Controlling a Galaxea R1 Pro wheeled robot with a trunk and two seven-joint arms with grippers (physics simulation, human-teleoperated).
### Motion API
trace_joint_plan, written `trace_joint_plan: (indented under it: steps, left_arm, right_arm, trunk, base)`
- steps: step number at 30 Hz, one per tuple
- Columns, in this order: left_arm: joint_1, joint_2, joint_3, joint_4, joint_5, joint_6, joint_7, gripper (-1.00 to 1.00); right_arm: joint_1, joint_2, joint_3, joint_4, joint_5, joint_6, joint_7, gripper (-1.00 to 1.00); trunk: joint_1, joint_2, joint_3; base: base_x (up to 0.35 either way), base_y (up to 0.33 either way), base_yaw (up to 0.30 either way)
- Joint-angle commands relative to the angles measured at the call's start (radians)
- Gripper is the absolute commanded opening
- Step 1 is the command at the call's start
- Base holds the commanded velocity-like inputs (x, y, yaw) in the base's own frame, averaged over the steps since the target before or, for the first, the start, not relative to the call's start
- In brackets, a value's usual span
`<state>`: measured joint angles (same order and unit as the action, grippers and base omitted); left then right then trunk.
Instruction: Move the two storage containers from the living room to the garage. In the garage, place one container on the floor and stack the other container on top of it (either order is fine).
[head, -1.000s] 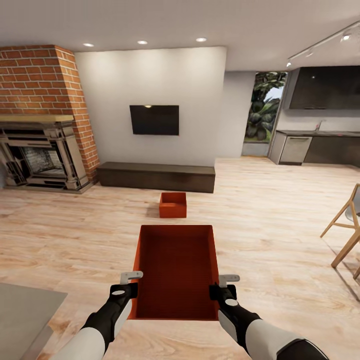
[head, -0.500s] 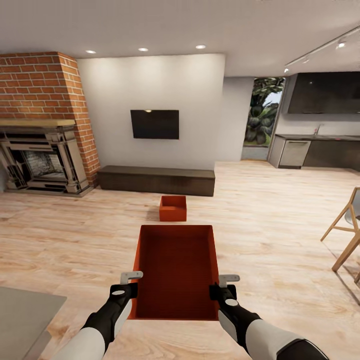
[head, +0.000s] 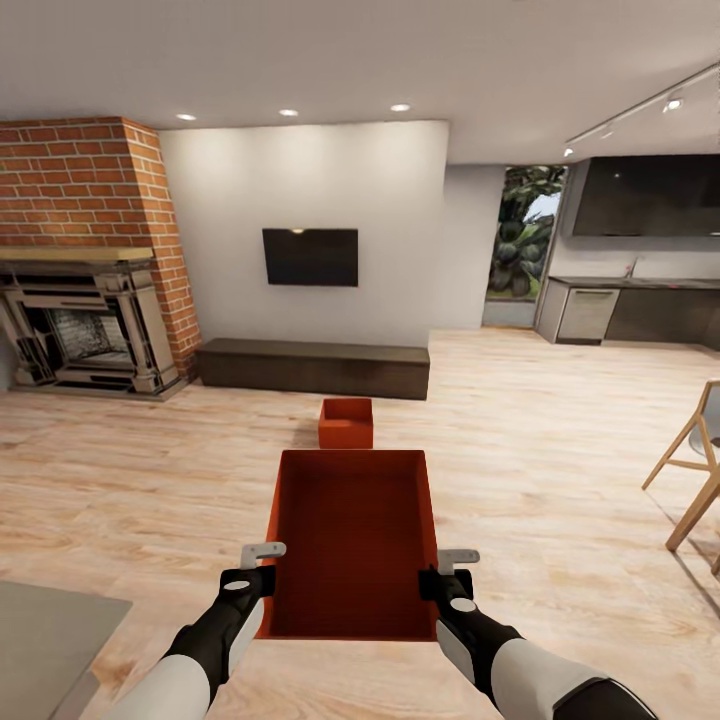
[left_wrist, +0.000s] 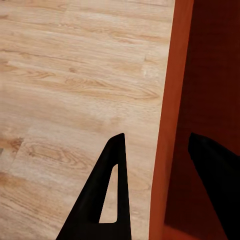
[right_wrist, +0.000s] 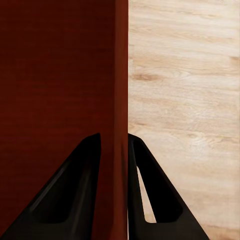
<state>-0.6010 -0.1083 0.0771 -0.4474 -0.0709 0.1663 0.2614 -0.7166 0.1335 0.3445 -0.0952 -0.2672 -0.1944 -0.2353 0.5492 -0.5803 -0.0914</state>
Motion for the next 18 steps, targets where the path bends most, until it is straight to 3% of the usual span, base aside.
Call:
trace_joint_plan:
  steps: [1, 18]
  left_arm:
    - [0.0, -0.001, 0.009, -0.002, -0.014, 0.007, 0.001, -1.0]
    - [0.0, 0.001, 0.009, -0.004, -0.014, 0.007, 0.001, -1.0]
  right_arm:
    - [-0.001, 0.0, -0.01, 0.0, -0.007, -0.005, -0.002, -1.0]
    - [-0.001, -0.002, -0.011, 0.0, -0.007, -0.004, 0.001, -1.0]
  trunk:
    - [0.0, -0.002, 0.0]
    - [0.0, -0.002, 0.022]
  base:
    - [0.0, 0.0, 0.0]
    - [0.0, 0.0, 0.0]
